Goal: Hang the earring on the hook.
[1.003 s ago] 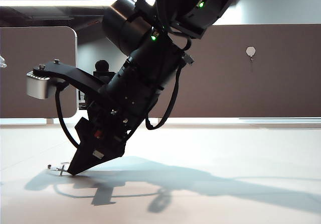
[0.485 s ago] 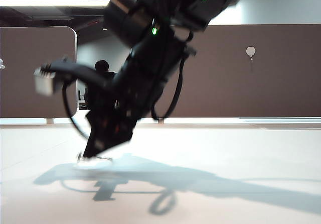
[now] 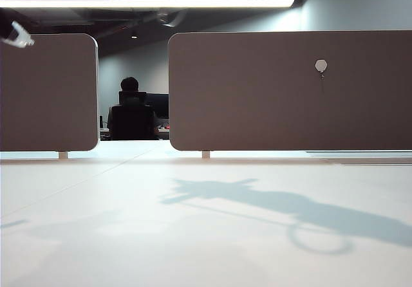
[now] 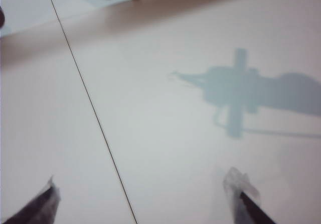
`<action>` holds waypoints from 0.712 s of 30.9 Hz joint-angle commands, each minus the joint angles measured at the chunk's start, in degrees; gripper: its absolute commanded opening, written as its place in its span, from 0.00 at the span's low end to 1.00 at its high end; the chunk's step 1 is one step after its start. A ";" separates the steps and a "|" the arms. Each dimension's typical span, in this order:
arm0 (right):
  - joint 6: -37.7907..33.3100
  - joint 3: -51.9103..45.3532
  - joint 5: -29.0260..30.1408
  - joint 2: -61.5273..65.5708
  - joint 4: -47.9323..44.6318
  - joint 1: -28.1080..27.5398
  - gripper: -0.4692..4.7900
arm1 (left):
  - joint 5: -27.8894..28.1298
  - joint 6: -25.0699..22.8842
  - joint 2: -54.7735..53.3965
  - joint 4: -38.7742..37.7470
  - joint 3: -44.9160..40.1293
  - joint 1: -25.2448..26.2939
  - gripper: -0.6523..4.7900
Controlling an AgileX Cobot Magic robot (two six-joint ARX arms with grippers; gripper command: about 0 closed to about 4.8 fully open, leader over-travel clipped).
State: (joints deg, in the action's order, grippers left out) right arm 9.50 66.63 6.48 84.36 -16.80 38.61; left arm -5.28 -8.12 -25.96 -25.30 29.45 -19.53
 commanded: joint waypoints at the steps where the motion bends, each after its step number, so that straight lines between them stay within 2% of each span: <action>1: -2.49 0.02 1.40 -2.86 -0.04 -2.93 0.08 | 0.13 0.02 -0.02 2.97 0.44 -0.07 1.00; 4: -4.13 0.13 1.66 -4.61 -0.17 -5.97 0.08 | 0.13 0.02 -0.02 5.11 0.44 -0.07 1.00; 8: -9.49 0.13 5.01 -5.55 2.78 -9.53 0.08 | 0.09 0.26 -0.02 7.61 0.46 -0.07 1.00; 12: -7.82 0.04 4.66 -5.27 9.99 -9.84 0.08 | 0.11 1.49 -0.02 7.80 0.46 -0.07 1.00; 15: -1.51 0.04 0.66 -4.61 15.78 -9.84 0.08 | 0.11 1.49 0.00 7.74 0.46 -0.07 1.00; 18: 0.20 -0.02 -8.98 -3.74 19.12 -10.43 0.08 | 0.00 1.51 -0.02 7.85 0.44 -0.07 1.00; 22: 0.20 -0.02 -10.21 -2.27 21.00 -17.14 0.08 | -3.13 2.34 -0.94 10.12 0.46 -0.07 1.00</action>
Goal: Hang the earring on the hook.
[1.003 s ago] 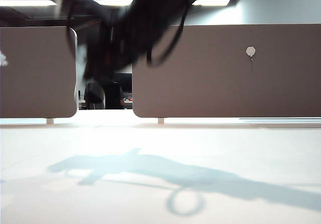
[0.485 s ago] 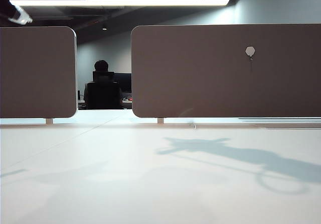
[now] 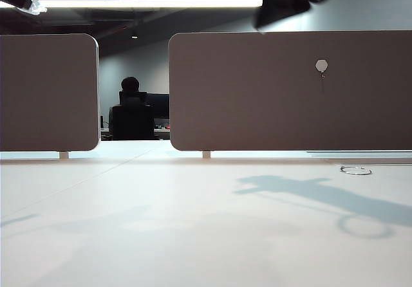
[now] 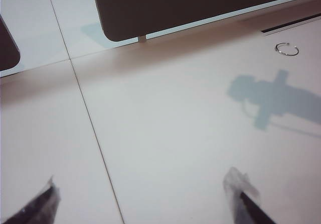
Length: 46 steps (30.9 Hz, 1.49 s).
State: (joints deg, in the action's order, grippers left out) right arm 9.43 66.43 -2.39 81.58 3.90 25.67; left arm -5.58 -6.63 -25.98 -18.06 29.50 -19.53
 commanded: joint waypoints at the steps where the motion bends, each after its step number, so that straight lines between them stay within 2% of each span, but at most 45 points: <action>1: 0.26 0.17 -1.33 1.01 0.13 -5.81 0.08 | -3.54 1.73 -1.27 3.74 0.42 -0.07 1.00; 4: 0.22 0.17 -1.05 3.08 -0.61 -11.65 0.08 | -3.72 3.98 -3.04 5.92 0.42 -0.07 1.00; 7: 0.04 0.24 4.20 5.88 -0.92 -17.27 0.08 | -4.85 6.16 -5.40 7.41 0.42 -0.09 1.00; 9: -0.55 0.24 7.52 8.26 -1.22 -19.74 0.15 | -4.81 6.69 -7.48 8.35 0.42 -0.09 1.00; 10: -0.52 0.26 8.24 9.40 -1.29 -20.33 0.25 | -4.81 6.67 -8.46 8.83 0.42 -0.09 1.00; 11: -0.55 0.26 8.33 10.95 -1.31 -20.81 0.43 | -4.83 6.69 -9.79 9.53 0.42 -0.09 1.00; 13: -0.66 0.26 8.37 13.86 -1.27 -21.16 0.71 | -5.03 6.69 -12.07 11.04 0.42 -0.09 1.00; 14: -0.63 0.26 8.57 15.28 -1.31 -21.16 0.76 | -5.31 6.71 -13.55 12.07 0.42 -0.09 1.00; 19: -0.39 1.62 8.48 23.15 -1.31 -21.09 0.77 | -5.81 6.69 -19.12 15.74 0.42 -0.09 1.00; 28: -0.46 11.37 5.99 34.05 0.33 -21.35 0.77 | -5.53 6.67 -21.46 15.61 0.42 -0.09 1.00; 34: -2.16 14.01 4.59 35.98 6.36 -21.31 0.77 | -4.63 6.67 -21.49 15.61 0.42 -0.09 1.00; 37: -2.16 14.01 1.95 35.98 9.44 -21.33 0.77 | -4.50 6.67 -21.46 15.61 0.42 -0.09 1.00; 41: -2.08 13.75 1.97 36.17 7.98 -21.35 0.77 | -4.50 6.67 -21.49 15.61 0.42 -0.09 1.00; 43: -2.08 13.77 2.40 36.33 6.97 -21.35 0.73 | -4.50 6.64 -21.49 15.58 0.42 -0.07 1.00; 46: -2.14 13.77 2.56 36.63 6.86 -21.35 0.59 | -4.50 6.64 -21.49 15.58 0.42 -0.07 1.00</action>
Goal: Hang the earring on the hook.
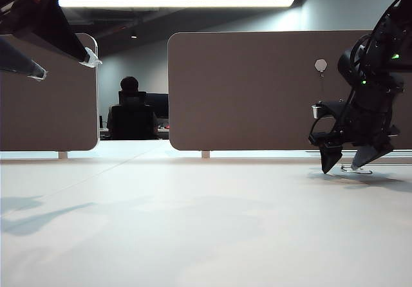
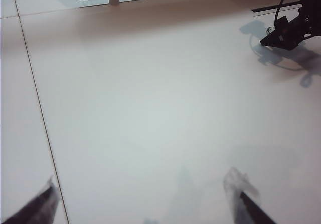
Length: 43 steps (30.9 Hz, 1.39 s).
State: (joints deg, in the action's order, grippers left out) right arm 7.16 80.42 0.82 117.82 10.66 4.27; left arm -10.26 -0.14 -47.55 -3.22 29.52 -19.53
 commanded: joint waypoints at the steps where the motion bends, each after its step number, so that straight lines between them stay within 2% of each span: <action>1: 0.13 -0.22 -0.66 0.48 0.57 0.04 0.54 | 0.17 0.15 0.09 0.72 0.39 -0.09 1.00; 2: 0.13 -0.22 -0.66 0.52 1.33 0.04 0.46 | 0.17 0.15 0.09 0.70 0.39 -0.09 1.00; 3: 0.15 -0.22 -0.66 0.83 2.12 0.04 0.28 | 0.17 0.17 0.09 0.68 0.39 -0.09 1.00; 4: 0.20 -0.22 -0.70 0.90 3.17 0.04 0.17 | 0.15 0.17 0.09 0.66 0.39 -0.07 1.00; 5: 0.31 -0.20 -0.70 1.20 4.20 0.04 0.12 | 0.17 0.17 0.09 0.63 0.39 -0.07 1.00; 8: 0.31 -0.20 -0.37 1.90 5.79 0.00 0.08 | 0.15 0.17 0.09 0.63 0.39 -0.09 1.00; 17: -1.90 -0.11 7.93 -1.18 1.01 -0.31 0.08 | 0.15 0.17 0.09 -0.94 0.39 -0.09 1.00; 24: -2.75 -0.11 9.53 -10.67 -9.33 -0.24 0.08 | 0.20 0.17 0.09 1.16 0.39 -0.07 1.00; 29: -4.63 -0.11 10.10 -15.96 -20.33 -0.24 0.08 | 0.20 0.20 0.07 5.42 0.39 -0.07 1.00; 33: -4.66 -0.07 12.85 -17.42 -28.50 -0.31 0.08 | 0.20 0.17 0.04 8.59 0.39 -0.07 1.00; 40: -5.70 1.29 9.97 -16.00 -34.49 -1.97 0.08 | 0.13 0.20 -2.89 19.41 0.42 -0.09 1.00; 43: -6.29 1.62 9.44 -13.46 -40.92 -3.76 0.08 | 0.07 0.28 -6.40 24.20 0.81 -0.09 1.00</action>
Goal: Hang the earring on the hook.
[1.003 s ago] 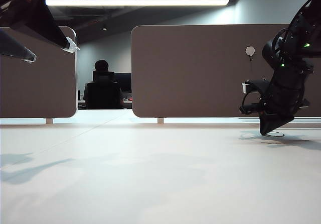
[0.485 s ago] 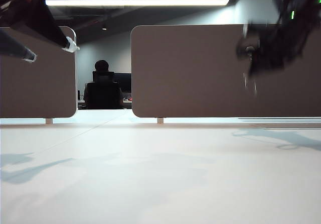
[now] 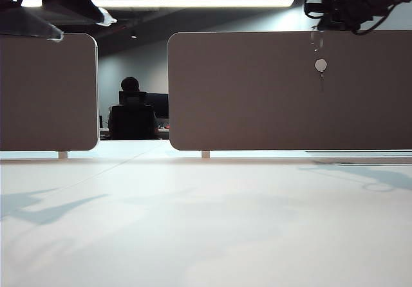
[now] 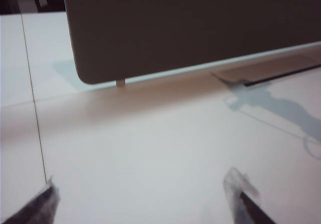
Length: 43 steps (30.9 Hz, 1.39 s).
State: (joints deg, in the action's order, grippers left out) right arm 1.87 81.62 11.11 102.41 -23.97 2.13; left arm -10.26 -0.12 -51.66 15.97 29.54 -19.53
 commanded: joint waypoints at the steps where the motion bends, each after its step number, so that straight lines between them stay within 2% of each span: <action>1: -1.88 1.29 -0.92 3.26 -6.80 -2.40 0.08 | 0.13 0.83 -3.23 5.01 1.27 -0.09 1.00; 3: -2.03 3.50 -1.75 5.62 -6.23 -3.48 0.08 | 0.13 2.36 -5.75 4.98 2.60 -0.09 1.00; 10: -1.81 17.38 -2.49 17.35 -6.60 -3.69 0.08 | 3.63 2.10 -14.43 6.62 7.30 -0.09 1.00; 14: 0.37 25.59 -8.31 23.78 -5.05 -2.16 0.08 | 3.61 2.10 -18.19 6.88 9.66 -0.09 1.00; 17: 2.95 29.59 -10.14 27.08 -4.50 -1.62 0.08 | 3.65 2.08 -19.74 7.10 10.12 -0.09 1.00; 24: 6.05 30.58 -12.55 29.11 -4.66 -1.09 0.08 | 4.04 2.08 -20.85 7.30 10.12 -0.07 1.00; 33: 6.10 30.80 -10.80 32.61 -6.84 -0.94 0.08 | 4.33 2.01 -21.09 7.30 10.14 -0.07 1.00; 38: 6.10 30.80 -10.80 34.60 -7.41 -0.77 0.08 | 4.28 -0.50 -21.09 7.23 10.14 -0.07 1.00; 43: 6.56 30.80 -10.78 35.89 -7.65 -0.77 0.08 | 4.26 -0.52 -21.09 7.04 10.14 -0.07 1.00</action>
State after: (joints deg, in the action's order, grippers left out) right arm 8.03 112.22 0.10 138.34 -30.57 1.21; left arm -5.98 -0.38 -72.90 22.48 39.44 -19.53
